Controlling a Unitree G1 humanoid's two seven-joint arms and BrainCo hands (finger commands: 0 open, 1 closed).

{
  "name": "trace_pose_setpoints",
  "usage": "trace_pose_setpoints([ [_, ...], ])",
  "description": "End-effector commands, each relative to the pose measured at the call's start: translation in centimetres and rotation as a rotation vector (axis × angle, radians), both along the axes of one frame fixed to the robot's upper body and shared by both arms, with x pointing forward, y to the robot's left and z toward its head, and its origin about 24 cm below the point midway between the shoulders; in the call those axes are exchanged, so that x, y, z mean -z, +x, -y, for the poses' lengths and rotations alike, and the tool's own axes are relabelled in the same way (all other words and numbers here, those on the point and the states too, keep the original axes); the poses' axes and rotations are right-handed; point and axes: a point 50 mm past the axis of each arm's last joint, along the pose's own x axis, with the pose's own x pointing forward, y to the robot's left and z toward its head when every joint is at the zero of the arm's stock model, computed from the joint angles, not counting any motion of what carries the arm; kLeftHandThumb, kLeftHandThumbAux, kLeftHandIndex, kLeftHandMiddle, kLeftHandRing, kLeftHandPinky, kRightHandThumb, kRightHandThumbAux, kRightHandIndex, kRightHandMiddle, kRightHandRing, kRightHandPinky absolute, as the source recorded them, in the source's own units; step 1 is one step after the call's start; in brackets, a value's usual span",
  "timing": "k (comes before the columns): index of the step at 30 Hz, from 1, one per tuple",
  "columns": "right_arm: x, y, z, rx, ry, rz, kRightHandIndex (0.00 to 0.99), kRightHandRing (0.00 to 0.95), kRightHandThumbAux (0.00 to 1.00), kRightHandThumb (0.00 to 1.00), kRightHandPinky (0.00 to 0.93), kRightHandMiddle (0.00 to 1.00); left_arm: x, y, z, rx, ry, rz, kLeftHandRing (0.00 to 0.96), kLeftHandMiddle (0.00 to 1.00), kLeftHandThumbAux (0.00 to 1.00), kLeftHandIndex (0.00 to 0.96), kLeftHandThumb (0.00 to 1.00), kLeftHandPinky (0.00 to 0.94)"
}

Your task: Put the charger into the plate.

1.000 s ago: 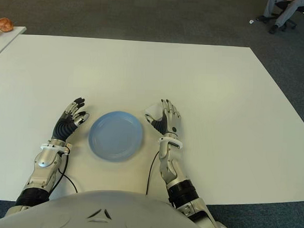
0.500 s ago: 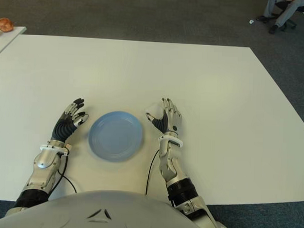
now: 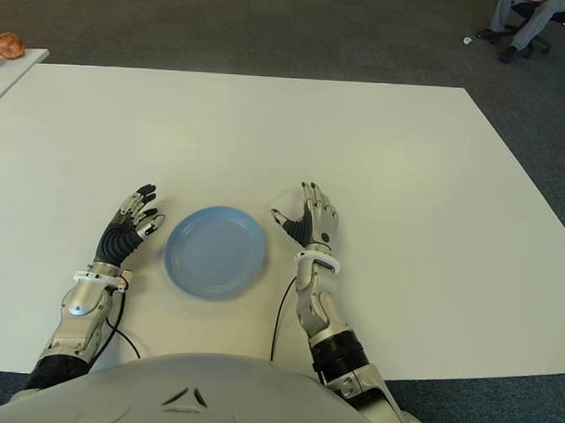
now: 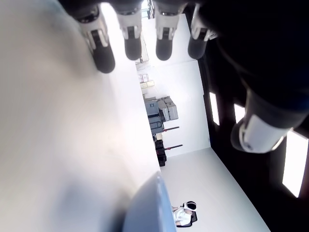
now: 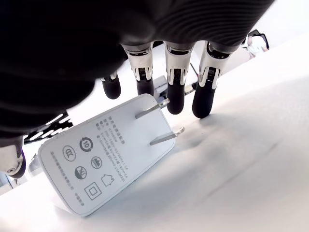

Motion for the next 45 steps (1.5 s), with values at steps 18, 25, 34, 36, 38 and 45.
trace_pose_setpoints([
  [18, 1.25, -1.52, 0.56, 0.024, 0.01, -0.109, 0.0, 0.139, 0.385, 0.357, 0.238, 0.075, 1.33, -2.44, -0.18, -0.021, 0.01, -0.106, 0.07, 0.075, 0.562, 0.083, 0.0, 0.093],
  [25, 1.39, -1.65, 0.57, 0.029, 0.019, -0.12, 0.0, 0.133, 0.381, 0.362, 0.233, 0.07, 1.26, -2.56, -0.13, -0.017, 0.01, -0.108, 0.072, 0.076, 0.559, 0.079, 0.0, 0.086],
  [34, 1.55, -1.63, 0.65, 0.028, 0.023, -0.131, 0.0, 0.13, 0.372, 0.368, 0.234, 0.067, 1.31, -2.47, -0.08, -0.015, 0.005, -0.127, 0.07, 0.075, 0.565, 0.078, 0.0, 0.093],
  [36, 1.6, -1.64, 0.69, 0.026, 0.02, -0.136, 0.0, 0.129, 0.367, 0.364, 0.237, 0.063, 1.31, -2.46, -0.04, -0.017, -0.001, -0.124, 0.069, 0.073, 0.564, 0.078, 0.0, 0.09],
  [38, 1.65, -1.63, 0.73, 0.025, 0.017, -0.142, 0.0, 0.128, 0.363, 0.36, 0.238, 0.061, 1.34, -2.45, 0.0, -0.018, -0.002, -0.123, 0.069, 0.072, 0.564, 0.078, 0.0, 0.09],
  [45, 1.73, -1.67, 0.81, 0.019, 0.006, -0.178, 0.0, 0.117, 0.34, 0.331, 0.247, 0.036, 1.34, -2.42, 0.14, -0.021, -0.003, -0.114, 0.065, 0.07, 0.569, 0.078, 0.0, 0.085],
])
